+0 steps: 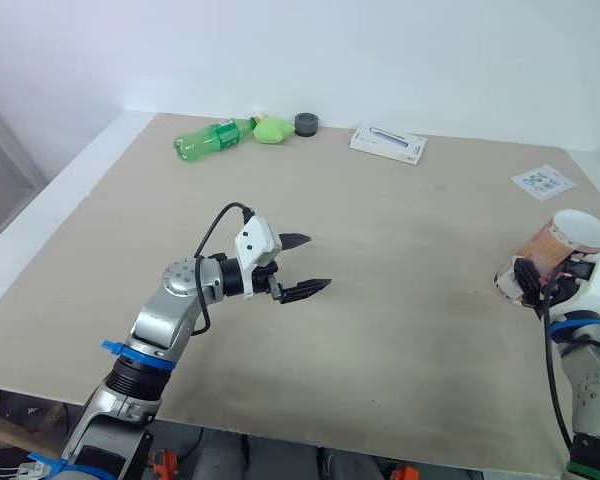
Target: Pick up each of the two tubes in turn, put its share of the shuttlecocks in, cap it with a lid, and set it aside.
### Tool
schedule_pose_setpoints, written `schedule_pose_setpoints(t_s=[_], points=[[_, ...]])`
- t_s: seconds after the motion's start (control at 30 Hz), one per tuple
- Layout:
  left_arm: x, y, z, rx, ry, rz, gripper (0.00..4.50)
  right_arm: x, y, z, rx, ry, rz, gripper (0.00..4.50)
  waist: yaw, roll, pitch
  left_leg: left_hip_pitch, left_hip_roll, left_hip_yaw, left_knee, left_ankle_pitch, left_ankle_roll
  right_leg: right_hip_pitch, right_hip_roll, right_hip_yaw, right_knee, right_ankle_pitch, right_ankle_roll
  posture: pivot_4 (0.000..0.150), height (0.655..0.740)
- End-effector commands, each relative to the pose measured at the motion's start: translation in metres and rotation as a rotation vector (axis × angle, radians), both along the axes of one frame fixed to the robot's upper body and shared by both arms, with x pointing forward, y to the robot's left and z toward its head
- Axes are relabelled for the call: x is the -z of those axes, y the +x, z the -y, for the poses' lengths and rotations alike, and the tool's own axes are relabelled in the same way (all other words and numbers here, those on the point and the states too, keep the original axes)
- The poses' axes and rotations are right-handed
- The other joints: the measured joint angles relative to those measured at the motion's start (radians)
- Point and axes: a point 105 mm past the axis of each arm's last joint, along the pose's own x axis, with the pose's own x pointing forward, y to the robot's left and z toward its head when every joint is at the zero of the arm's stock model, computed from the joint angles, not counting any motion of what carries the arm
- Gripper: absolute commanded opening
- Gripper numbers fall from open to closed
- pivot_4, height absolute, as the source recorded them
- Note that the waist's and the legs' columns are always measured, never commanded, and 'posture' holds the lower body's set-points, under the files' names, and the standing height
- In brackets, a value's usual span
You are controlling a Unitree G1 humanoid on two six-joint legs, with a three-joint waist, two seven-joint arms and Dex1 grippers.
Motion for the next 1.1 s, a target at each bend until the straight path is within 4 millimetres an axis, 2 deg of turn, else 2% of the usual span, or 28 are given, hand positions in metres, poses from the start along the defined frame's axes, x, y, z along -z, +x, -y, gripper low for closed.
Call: schedule_pose_setpoints(t_s=[0.03,0.3,0.5,0.57,0.63,0.7,0.73,0.8,0.87,1.0,1.1], points=[[-0.015,-0.004,0.001,0.016,-0.021,0.047,4.50,0.002,-0.002,0.005,0.016,-0.008,-0.027,4.35,0.000,0.004,0.001,-0.001,0.000,0.001,0.000,0.000,0.000,-0.001,0.000,0.001,0.000,0.000,0.000,0.150,0.7203],[-0.016,-0.003,0.002,0.027,-0.022,0.041,4.50,-0.001,-0.010,0.008,-0.024,0.000,-0.039,4.35,-0.002,0.007,0.000,-0.003,-0.001,0.002,-0.002,0.000,0.000,-0.004,0.000,0.003,0.000,0.002,0.004,0.150,0.7203],[-0.013,-0.003,-0.001,0.037,-0.007,0.033,4.50,0.007,-0.027,-0.006,-0.124,0.028,-0.091,4.35,-0.002,0.007,0.000,-0.004,-0.001,0.001,-0.002,0.000,0.000,-0.004,0.000,0.002,0.000,0.000,0.006,0.150,0.7203],[-0.011,-0.002,-0.008,0.004,0.010,0.027,4.50,0.009,-0.043,-0.014,-0.194,0.032,-0.121,4.35,-0.002,0.007,0.000,-0.004,-0.001,0.001,-0.002,0.000,0.000,-0.005,0.000,0.002,0.000,0.000,0.005,0.150,0.7203],[-0.009,-0.001,-0.016,-0.030,0.001,-0.010,4.50,0.000,-0.055,-0.029,-0.281,0.035,-0.105,4.35,-0.002,0.006,0.000,-0.003,-0.001,0.001,-0.002,0.000,0.000,-0.004,0.000,0.002,0.000,-0.002,0.002,0.150,0.7203],[-0.008,-0.005,-0.029,-0.058,-0.034,-0.060,4.50,-0.018,-0.066,-0.066,-0.492,0.003,-0.056,4.35,-0.004,0.007,0.000,-0.004,0.000,0.000,-0.002,0.000,0.000,-0.005,0.000,0.002,0.001,-0.003,0.001,0.150,0.7203],[-0.007,-0.006,-0.033,-0.068,-0.038,-0.074,4.50,-0.022,-0.070,-0.077,-0.557,-0.004,-0.048,4.35,-0.005,0.007,0.000,-0.004,0.000,0.000,-0.003,-0.001,0.000,-0.005,0.000,0.001,0.001,-0.004,0.001,0.150,0.7203],[0.008,-0.011,-0.049,-0.118,0.003,-0.130,4.50,-0.026,-0.077,-0.111,-0.737,-0.053,-0.060,4.35,-0.024,0.008,-0.001,-0.004,0.001,0.001,-0.003,-0.001,-0.001,-0.006,0.000,0.002,0.002,-0.004,0.001,0.150,0.7203],[0.022,-0.018,-0.063,-0.166,0.026,-0.193,4.50,-0.024,-0.076,-0.134,-0.850,-0.087,-0.084,4.35,-0.030,0.006,0.000,-0.002,0.002,0.002,-0.003,-0.002,-0.001,-0.005,0.001,0.001,0.002,-0.004,-0.002,0.150,0.7203],[0.039,-0.028,-0.080,-0.246,0.024,-0.246,4.50,-0.019,-0.060,-0.143,-0.865,-0.073,-0.061,4.35,-0.021,0.001,0.002,-0.002,0.002,0.001,-0.002,-0.001,-0.001,-0.006,-0.001,-0.001,0.002,-0.002,-0.004,0.150,0.7203],[0.042,-0.029,-0.084,-0.275,0.006,-0.271,4.50,-0.012,-0.057,-0.146,-0.869,-0.058,-0.066,4.35,-0.015,0.001,0.003,-0.002,0.001,0.001,-0.001,-0.002,-0.002,-0.009,-0.004,-0.002,0.001,-0.002,-0.004,0.150,0.7203]])
